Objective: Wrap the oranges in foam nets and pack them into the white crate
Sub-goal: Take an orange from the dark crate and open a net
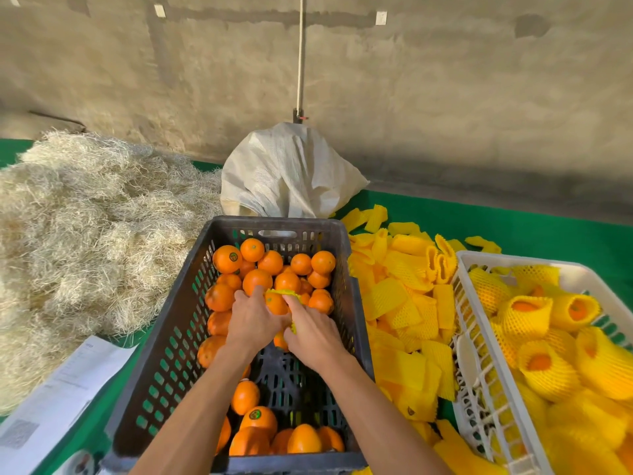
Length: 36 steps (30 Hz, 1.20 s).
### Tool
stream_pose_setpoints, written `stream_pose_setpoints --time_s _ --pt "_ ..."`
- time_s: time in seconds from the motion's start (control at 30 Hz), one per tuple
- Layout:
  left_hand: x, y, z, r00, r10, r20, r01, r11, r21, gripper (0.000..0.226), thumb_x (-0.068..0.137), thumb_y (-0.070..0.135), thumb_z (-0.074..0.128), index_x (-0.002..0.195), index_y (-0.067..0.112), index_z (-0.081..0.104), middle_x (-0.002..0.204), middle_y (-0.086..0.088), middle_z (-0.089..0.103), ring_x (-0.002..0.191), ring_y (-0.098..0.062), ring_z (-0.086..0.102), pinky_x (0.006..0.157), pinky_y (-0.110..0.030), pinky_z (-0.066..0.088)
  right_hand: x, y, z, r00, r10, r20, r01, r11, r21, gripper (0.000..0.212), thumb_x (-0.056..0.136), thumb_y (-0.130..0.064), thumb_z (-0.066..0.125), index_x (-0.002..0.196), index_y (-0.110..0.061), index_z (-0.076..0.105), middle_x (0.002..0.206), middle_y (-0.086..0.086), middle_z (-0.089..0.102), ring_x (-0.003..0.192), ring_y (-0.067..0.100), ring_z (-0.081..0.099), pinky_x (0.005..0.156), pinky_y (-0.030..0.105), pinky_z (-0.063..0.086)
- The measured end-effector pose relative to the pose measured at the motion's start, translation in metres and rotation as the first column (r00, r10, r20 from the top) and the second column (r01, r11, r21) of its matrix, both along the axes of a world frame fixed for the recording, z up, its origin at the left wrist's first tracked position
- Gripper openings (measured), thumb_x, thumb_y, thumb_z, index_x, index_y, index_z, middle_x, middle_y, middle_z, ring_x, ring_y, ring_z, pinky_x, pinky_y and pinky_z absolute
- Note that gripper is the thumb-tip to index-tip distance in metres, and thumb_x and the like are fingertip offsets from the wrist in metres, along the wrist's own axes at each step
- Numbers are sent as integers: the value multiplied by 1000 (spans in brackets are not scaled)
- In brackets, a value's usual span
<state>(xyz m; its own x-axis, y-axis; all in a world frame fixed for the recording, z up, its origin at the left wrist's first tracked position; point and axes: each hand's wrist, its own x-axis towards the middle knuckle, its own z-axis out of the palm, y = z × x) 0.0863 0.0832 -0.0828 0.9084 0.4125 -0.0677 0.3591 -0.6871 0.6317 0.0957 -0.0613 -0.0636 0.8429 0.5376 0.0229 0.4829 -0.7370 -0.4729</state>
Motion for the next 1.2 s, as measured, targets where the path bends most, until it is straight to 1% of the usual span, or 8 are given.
stream_pose_setpoints --time_s 0.2,0.33,0.5,0.67,0.83,1.03,1.1,1.2 --pt "5 12 1 992 76 -100 -98 967 -236 37 97 29 65 109 -6 63 114 -27 63 112 -38 57 100 -53 46 2 4 -4 991 53 119 -67 992 111 77 97 -25 57 158 -35 11 122 8 61 98 32 62 66 41 49" --pt "2 12 14 1000 -18 -13 0 612 -791 6 96 5 62 90 8 63 93 -19 66 83 -25 68 78 -47 61 5 2 -5 996 -75 47 66 982 178 65 97 -35 61 152 -22 31 139 7 45 116 33 56 79 43 52" --pt "2 17 22 960 -274 63 140 274 -951 37 92 19 68 128 9 66 129 -13 70 116 -28 70 94 -42 57 4 -2 -5 971 -238 -26 239 949 205 55 104 -24 48 155 -14 31 148 10 41 123 33 55 89 41 49" --pt "5 0 17 997 34 74 45 529 -847 67 72 31 95 128 13 64 122 -12 74 107 -29 75 84 -46 64 3 -3 4 953 -302 -8 300 942 149 54 104 -12 45 156 -9 30 136 15 55 120 32 59 87 38 51" --pt "0 -30 34 941 103 322 36 917 -398 58 84 40 85 129 20 54 122 -5 65 109 -27 67 90 -51 59 -5 -11 21 942 -289 169 264 952 155 57 101 -13 51 155 -9 32 120 14 66 102 29 67 72 35 54" --pt "14 -73 87 926 32 376 203 798 -567 8 96 16 69 95 9 72 89 -10 76 87 -27 74 76 -47 62 -7 -60 54 935 -260 243 179 934 309 80 91 -36 60 158 -24 17 164 4 21 137 27 45 93 40 54" --pt "19 -98 103 929 -74 363 309 696 -648 10 93 25 69 92 19 77 86 0 75 80 -18 71 72 -37 60 -1 -85 63 905 -313 289 241 935 260 93 87 -37 69 159 -22 11 167 2 10 137 30 44 94 40 54" --pt "27 -143 117 929 -200 312 367 613 -700 50 86 44 71 122 9 72 107 -2 73 94 -21 70 97 -52 56 8 -135 73 811 -483 330 407 871 275 92 89 -38 73 158 -21 16 164 3 23 134 30 48 91 37 53"
